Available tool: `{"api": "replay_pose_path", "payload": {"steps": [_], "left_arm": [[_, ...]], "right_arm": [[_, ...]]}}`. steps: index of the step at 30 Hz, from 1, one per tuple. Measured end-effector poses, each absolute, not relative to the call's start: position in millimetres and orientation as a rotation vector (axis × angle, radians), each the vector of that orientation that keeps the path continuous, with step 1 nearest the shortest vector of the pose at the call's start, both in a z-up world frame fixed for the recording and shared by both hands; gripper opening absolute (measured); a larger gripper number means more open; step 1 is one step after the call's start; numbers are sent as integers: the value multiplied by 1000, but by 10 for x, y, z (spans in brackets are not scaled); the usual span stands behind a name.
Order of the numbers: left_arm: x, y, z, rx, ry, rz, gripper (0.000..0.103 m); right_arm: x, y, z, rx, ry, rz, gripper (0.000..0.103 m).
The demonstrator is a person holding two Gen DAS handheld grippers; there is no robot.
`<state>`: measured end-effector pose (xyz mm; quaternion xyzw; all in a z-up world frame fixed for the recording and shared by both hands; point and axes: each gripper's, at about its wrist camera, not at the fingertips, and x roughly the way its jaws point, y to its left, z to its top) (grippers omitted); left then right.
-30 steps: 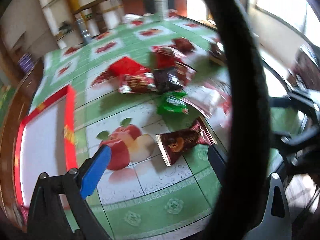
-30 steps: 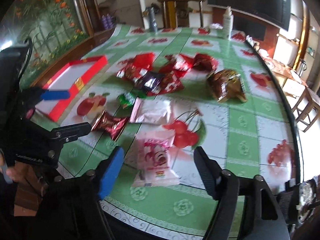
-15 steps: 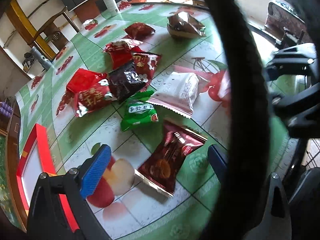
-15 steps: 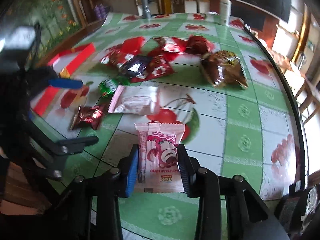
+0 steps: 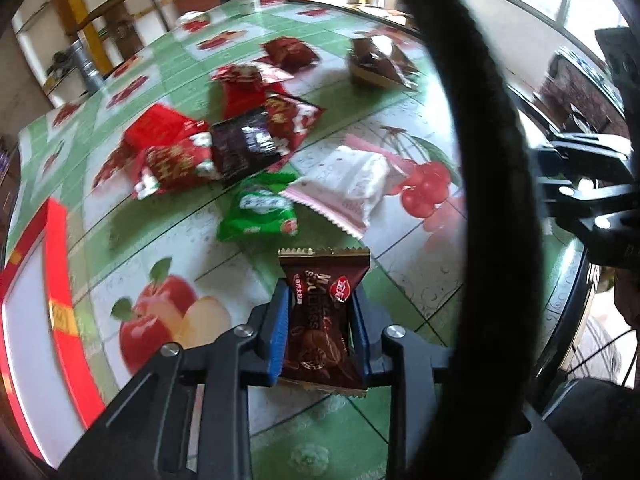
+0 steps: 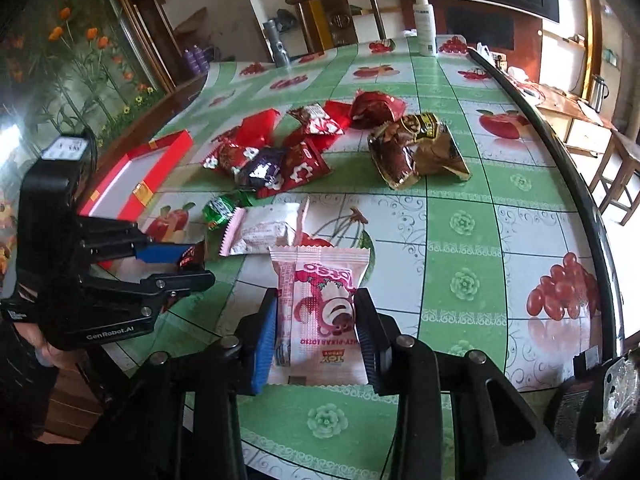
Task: Organize snacks
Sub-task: 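Carry the pink packet with the right tool while the left tool carries the chocolate bar to the box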
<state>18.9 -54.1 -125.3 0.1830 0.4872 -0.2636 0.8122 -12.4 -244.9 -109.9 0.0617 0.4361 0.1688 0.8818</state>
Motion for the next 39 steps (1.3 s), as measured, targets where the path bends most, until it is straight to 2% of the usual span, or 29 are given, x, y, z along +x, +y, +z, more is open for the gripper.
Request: {"api": "replay_pose_path", "payload": {"steps": [8, 14, 25, 39], "left_arm": [[115, -165, -754, 162, 962, -380, 29], [159, 146, -567, 66, 920, -232, 29], [204, 583, -521, 91, 846, 76, 30], [244, 1102, -568, 32, 863, 192, 30]], "right_arm": [[-132, -2320, -898, 124, 851, 389, 37], [-104, -2130, -817, 113, 827, 428, 37], [-30, -1758, -759, 92, 815, 508, 37], [34, -1267, -745, 40, 820, 596, 37]]}}
